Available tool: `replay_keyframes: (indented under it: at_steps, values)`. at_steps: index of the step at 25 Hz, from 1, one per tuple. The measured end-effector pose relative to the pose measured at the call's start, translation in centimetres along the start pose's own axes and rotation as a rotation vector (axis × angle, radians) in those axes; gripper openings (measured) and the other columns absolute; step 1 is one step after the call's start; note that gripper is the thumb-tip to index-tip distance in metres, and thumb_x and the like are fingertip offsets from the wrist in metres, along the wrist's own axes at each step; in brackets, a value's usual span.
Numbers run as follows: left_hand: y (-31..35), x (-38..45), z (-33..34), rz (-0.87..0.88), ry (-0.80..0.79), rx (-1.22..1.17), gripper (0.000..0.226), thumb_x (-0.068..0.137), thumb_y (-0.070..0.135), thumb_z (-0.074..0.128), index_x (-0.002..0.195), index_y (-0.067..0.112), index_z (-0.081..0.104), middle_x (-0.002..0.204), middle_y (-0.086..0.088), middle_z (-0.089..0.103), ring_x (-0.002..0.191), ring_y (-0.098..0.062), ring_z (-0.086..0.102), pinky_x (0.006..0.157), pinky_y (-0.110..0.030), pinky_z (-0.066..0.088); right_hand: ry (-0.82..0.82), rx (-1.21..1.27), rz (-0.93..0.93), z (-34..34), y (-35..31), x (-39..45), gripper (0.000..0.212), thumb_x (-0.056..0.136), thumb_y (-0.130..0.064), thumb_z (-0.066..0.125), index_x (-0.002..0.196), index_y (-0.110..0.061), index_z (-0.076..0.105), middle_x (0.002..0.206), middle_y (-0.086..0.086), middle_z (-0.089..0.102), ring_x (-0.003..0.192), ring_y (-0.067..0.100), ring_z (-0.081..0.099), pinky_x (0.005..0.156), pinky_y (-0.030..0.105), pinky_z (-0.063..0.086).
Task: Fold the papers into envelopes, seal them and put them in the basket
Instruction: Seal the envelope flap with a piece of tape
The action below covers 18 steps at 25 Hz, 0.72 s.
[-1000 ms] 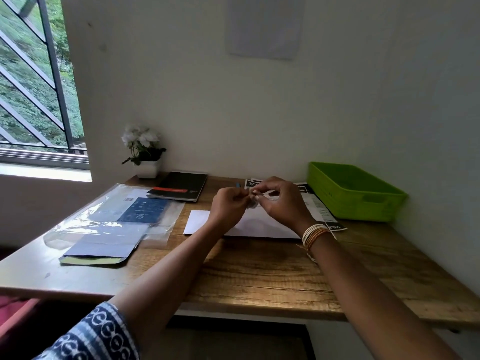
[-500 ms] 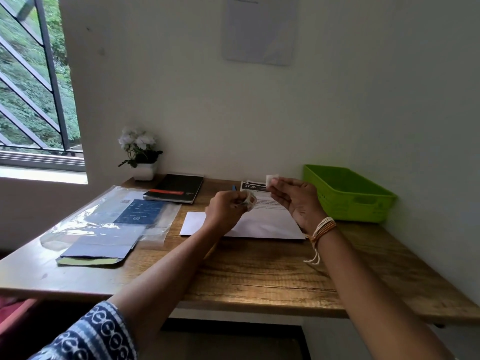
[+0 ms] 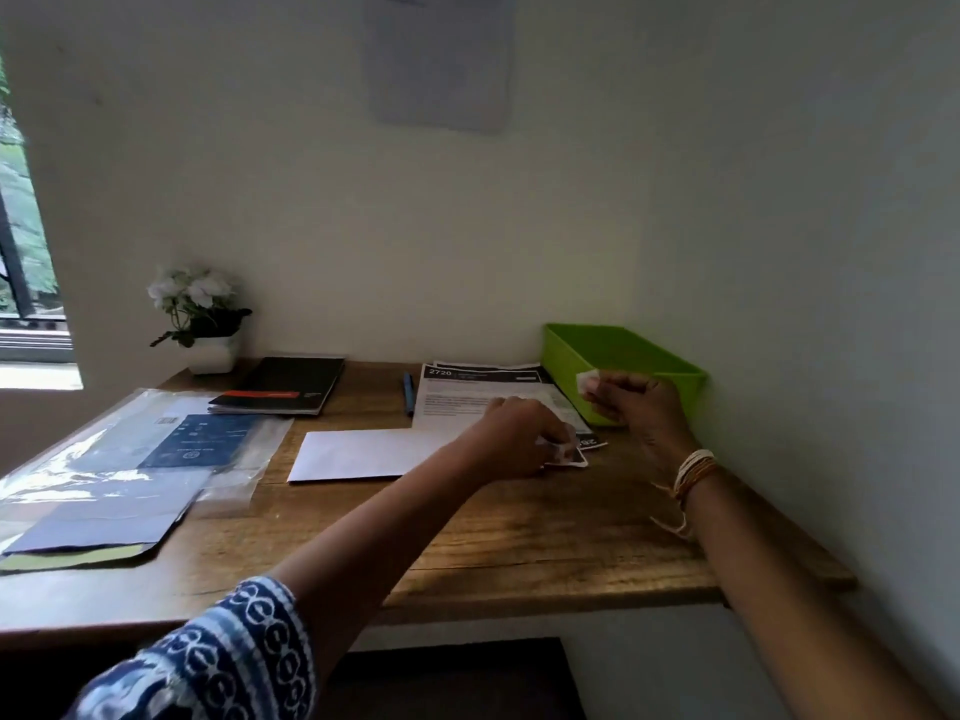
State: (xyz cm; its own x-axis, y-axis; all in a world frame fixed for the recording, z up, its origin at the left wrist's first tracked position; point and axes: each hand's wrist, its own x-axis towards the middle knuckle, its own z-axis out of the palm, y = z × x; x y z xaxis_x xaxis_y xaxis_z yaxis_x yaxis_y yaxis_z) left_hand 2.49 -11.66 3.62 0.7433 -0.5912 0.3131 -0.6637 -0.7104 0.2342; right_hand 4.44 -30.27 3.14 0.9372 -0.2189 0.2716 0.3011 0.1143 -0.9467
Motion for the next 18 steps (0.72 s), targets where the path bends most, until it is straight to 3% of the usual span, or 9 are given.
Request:
replay_keyframes:
  at_steps: [3, 7, 9, 11, 14, 16, 18]
  values:
    - [2.4, 2.2, 1.7, 0.044, -0.071, 0.095, 0.027, 0.087, 0.037, 0.059, 0.109, 0.027, 0.071, 0.111, -0.002, 0.070, 0.107, -0.024, 0.061, 0.094, -0.037, 0.042, 0.041, -0.083, -0.011, -1.4, 0.8, 0.3, 0.017, 0.080, 0.000, 0.071, 0.095, 0.006, 0.070, 0.081, 0.011, 0.073, 0.067, 0.018, 0.066, 0.060, 0.024, 0.058]
    - [3.9, 3.6, 3.1, 0.003, -0.110, 0.056, 0.031, 0.090, 0.039, 0.056, 0.117, 0.027, 0.066, 0.122, -0.005, 0.064, 0.117, -0.028, 0.054, 0.102, -0.044, 0.034, 0.063, -0.241, -0.081, -1.5, 0.8, 0.7, 0.025, 0.079, -0.002, 0.073, 0.101, 0.009, 0.069, 0.084, 0.018, 0.070, 0.064, 0.012, 0.067, 0.057, 0.020, 0.057]
    - [3.4, 3.1, 3.2, -0.005, -0.055, -0.072, 0.034, 0.085, 0.043, 0.057, 0.115, 0.030, 0.067, 0.121, -0.001, 0.066, 0.114, -0.025, 0.057, 0.102, -0.044, 0.040, 0.057, -0.252, -0.085, -1.5, 1.0, 0.6, 0.024, 0.078, -0.001, 0.074, 0.099, 0.010, 0.069, 0.080, 0.015, 0.069, 0.059, 0.007, 0.066, 0.058, 0.021, 0.057]
    - [1.8, 1.7, 2.5, -0.002, 0.050, -0.215, 0.034, 0.081, 0.038, 0.061, 0.112, 0.027, 0.069, 0.115, 0.001, 0.070, 0.108, -0.019, 0.062, 0.098, -0.034, 0.046, 0.042, -0.282, -0.080, -1.3, 1.3, 0.6, 0.019, 0.077, -0.001, 0.074, 0.094, 0.007, 0.071, 0.078, 0.014, 0.070, 0.064, 0.014, 0.067, 0.065, 0.028, 0.057]
    - [-2.1, -0.4, 0.3, -0.030, 0.142, -0.191, 0.024, 0.086, 0.025, 0.067, 0.108, 0.018, 0.071, 0.114, 0.001, 0.070, 0.109, -0.012, 0.062, 0.096, -0.026, 0.047, 0.047, -0.441, -0.132, 0.0, 1.6, 0.4, 0.007, 0.074, -0.005, 0.078, 0.079, -0.007, 0.074, 0.076, 0.011, 0.071, 0.073, 0.021, 0.067, 0.072, 0.031, 0.057]
    - [-4.9, -1.3, -1.1, -0.172, 0.100, -0.131, 0.036, 0.083, 0.032, 0.069, 0.116, 0.019, 0.065, 0.124, -0.001, 0.064, 0.118, -0.016, 0.057, 0.101, -0.032, 0.045, -0.016, -0.635, -0.244, 1.5, 1.6, 0.1, 0.007, 0.072, -0.007, 0.080, 0.079, -0.008, 0.076, 0.076, 0.006, 0.072, 0.072, 0.015, 0.066, 0.072, 0.026, 0.054]
    - [-7.1, -1.7, -1.5, -0.345, -0.049, -0.087, 0.066, 0.078, 0.047, 0.071, 0.133, 0.018, 0.051, 0.141, -0.003, 0.050, 0.130, -0.021, 0.046, 0.107, -0.036, 0.037, -0.108, -0.784, -0.346, 3.5, 1.4, -0.2, 0.007, 0.071, -0.007, 0.080, 0.077, -0.008, 0.078, 0.077, 0.004, 0.074, 0.071, 0.009, 0.066, 0.071, 0.018, 0.052]
